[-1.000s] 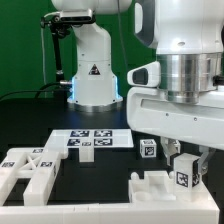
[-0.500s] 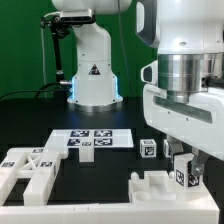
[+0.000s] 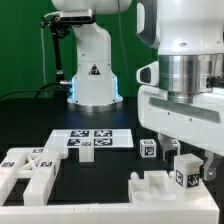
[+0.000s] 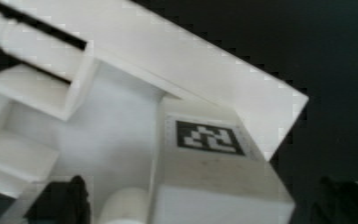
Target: Assemble chair
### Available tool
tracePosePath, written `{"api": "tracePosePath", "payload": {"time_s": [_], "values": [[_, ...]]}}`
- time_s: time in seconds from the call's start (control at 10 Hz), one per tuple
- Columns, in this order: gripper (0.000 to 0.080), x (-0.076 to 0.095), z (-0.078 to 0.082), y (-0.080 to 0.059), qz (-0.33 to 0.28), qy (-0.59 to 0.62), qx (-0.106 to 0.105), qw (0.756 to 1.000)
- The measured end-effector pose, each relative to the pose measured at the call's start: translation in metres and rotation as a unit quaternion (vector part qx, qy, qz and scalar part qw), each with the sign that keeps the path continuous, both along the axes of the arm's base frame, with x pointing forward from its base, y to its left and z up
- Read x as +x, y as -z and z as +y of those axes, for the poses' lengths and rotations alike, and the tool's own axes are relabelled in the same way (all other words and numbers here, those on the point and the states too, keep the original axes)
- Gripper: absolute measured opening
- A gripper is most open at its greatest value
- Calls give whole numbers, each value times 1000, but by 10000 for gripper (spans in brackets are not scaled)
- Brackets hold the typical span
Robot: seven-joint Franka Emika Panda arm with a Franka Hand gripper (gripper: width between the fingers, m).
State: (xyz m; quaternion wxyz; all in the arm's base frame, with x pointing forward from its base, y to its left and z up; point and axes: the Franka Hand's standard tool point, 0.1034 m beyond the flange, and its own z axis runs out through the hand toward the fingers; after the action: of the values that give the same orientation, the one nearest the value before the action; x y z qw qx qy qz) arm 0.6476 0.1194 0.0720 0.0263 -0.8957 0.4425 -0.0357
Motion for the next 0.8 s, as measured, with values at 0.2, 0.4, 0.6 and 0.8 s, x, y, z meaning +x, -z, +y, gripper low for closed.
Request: {"api": "tracePosePath", "payload": {"time_s": [0.2,0.4,0.6,0.8], "values": [[648,0,0,0,-1,-64,-6,998],[649,0,-1,0,-1,-145,-14,989],[649,3,1,-4,-3,-243,-26,970],[649,6,0,-5,-6,-354,-40,934]]}}
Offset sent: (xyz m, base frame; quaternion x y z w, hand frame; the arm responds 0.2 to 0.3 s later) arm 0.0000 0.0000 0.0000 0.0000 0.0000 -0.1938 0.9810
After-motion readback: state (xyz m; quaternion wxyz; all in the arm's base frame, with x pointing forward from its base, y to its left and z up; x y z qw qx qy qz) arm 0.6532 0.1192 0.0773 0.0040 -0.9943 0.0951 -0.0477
